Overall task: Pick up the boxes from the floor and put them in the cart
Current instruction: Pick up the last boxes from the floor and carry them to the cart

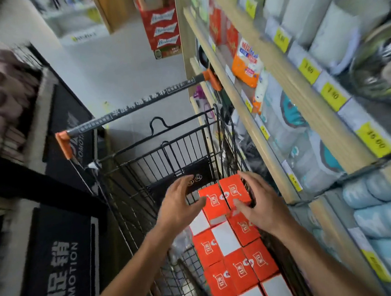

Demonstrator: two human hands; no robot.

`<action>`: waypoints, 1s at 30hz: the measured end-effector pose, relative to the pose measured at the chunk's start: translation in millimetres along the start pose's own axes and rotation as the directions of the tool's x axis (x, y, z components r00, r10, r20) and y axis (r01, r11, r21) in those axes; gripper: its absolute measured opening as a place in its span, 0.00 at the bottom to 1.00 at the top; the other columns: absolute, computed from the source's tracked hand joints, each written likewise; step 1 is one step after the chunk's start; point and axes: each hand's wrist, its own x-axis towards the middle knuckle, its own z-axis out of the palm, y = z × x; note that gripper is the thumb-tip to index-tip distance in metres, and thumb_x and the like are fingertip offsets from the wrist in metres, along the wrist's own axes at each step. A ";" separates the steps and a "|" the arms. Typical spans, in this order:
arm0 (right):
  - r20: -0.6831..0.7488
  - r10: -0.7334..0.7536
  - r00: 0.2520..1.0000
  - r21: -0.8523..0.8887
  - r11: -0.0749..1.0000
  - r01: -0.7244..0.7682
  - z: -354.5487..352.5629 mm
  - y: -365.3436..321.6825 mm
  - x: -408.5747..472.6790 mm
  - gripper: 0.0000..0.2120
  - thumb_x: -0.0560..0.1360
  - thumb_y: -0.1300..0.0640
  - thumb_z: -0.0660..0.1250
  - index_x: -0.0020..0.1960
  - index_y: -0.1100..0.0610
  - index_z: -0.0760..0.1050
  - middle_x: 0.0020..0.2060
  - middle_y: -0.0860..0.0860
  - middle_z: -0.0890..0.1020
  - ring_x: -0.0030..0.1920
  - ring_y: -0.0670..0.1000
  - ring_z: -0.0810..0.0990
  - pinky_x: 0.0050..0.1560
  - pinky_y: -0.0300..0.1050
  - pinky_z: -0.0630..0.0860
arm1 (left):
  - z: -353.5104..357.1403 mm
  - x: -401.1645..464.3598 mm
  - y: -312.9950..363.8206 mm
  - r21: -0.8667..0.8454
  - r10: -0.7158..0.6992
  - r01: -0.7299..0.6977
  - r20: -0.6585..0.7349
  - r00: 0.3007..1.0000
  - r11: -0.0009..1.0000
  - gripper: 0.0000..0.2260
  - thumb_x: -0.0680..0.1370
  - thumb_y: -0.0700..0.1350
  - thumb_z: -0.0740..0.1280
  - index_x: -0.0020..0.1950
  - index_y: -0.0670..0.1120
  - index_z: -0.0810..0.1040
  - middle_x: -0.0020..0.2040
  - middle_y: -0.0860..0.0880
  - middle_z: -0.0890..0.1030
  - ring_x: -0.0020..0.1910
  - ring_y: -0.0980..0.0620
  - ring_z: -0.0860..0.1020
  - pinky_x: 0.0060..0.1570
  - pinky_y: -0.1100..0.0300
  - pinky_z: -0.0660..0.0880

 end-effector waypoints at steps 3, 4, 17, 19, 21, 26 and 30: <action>0.048 -0.036 0.998 -0.040 0.998 0.038 -31.2 -25.8 -7.7 0.33 0.77 0.41 0.68 0.78 0.46 0.62 0.76 0.44 0.65 0.73 0.47 0.67 0.67 0.44 0.66 | -53.5 -32.3 15.4 0.255 0.197 -0.174 -0.066 0.978 0.951 0.37 0.72 0.69 0.60 0.78 0.53 0.64 0.77 0.52 0.67 0.77 0.49 0.62 0.75 0.44 0.62; 0.045 -0.063 0.997 -0.052 0.996 0.066 -40.3 -34.6 -12.9 0.32 0.77 0.41 0.68 0.78 0.45 0.63 0.76 0.44 0.65 0.73 0.47 0.66 0.68 0.43 0.65 | -70.3 -43.1 19.0 0.324 0.253 -0.216 -0.075 0.965 0.921 0.37 0.72 0.69 0.58 0.78 0.53 0.64 0.77 0.52 0.66 0.78 0.49 0.60 0.76 0.44 0.60; -0.098 -0.239 0.966 -0.357 0.915 0.190 -137.7 -142.5 -121.4 0.39 0.74 0.23 0.50 0.78 0.42 0.60 0.76 0.40 0.63 0.76 0.44 0.60 0.75 0.50 0.62 | -198.4 -139.2 60.3 0.579 0.629 -0.504 -0.020 0.777 0.641 0.34 0.77 0.75 0.47 0.80 0.61 0.53 0.81 0.56 0.54 0.81 0.52 0.44 0.79 0.43 0.45; -0.156 -0.206 0.966 -0.388 0.912 0.132 -142.7 -154.9 -149.9 0.37 0.76 0.24 0.51 0.78 0.43 0.61 0.76 0.40 0.65 0.76 0.44 0.61 0.75 0.47 0.61 | -203.0 -142.4 62.1 0.548 0.665 -0.559 0.008 0.747 0.622 0.34 0.77 0.75 0.44 0.80 0.62 0.52 0.81 0.57 0.52 0.81 0.54 0.42 0.79 0.45 0.41; -0.189 -0.141 0.972 -0.403 0.913 0.054 -144.3 -166.2 -183.4 0.35 0.77 0.26 0.51 0.78 0.43 0.62 0.76 0.40 0.65 0.76 0.44 0.60 0.74 0.44 0.59 | -203.8 -147.1 60.7 0.512 0.692 -0.612 0.047 0.720 0.603 0.34 0.77 0.75 0.41 0.80 0.63 0.52 0.81 0.59 0.51 0.80 0.56 0.41 0.79 0.47 0.38; -0.310 0.015 0.951 -0.402 0.904 -0.146 -141.3 -193.5 -277.6 0.34 0.78 0.28 0.50 0.79 0.42 0.60 0.77 0.39 0.62 0.77 0.42 0.57 0.74 0.40 0.53 | -197.0 -156.8 67.0 0.356 0.770 -0.761 0.151 0.619 0.542 0.31 0.77 0.74 0.43 0.78 0.67 0.55 0.80 0.61 0.54 0.80 0.58 0.46 0.79 0.48 0.42; -0.419 0.158 0.894 -0.355 0.878 -0.322 -124.4 -191.4 -375.1 0.35 0.78 0.27 0.48 0.78 0.43 0.63 0.77 0.41 0.64 0.77 0.46 0.60 0.76 0.46 0.58 | -157.9 -186.8 96.1 0.242 0.818 -0.884 0.340 0.464 0.401 0.26 0.77 0.74 0.43 0.75 0.73 0.53 0.78 0.61 0.56 0.80 0.55 0.51 0.79 0.46 0.47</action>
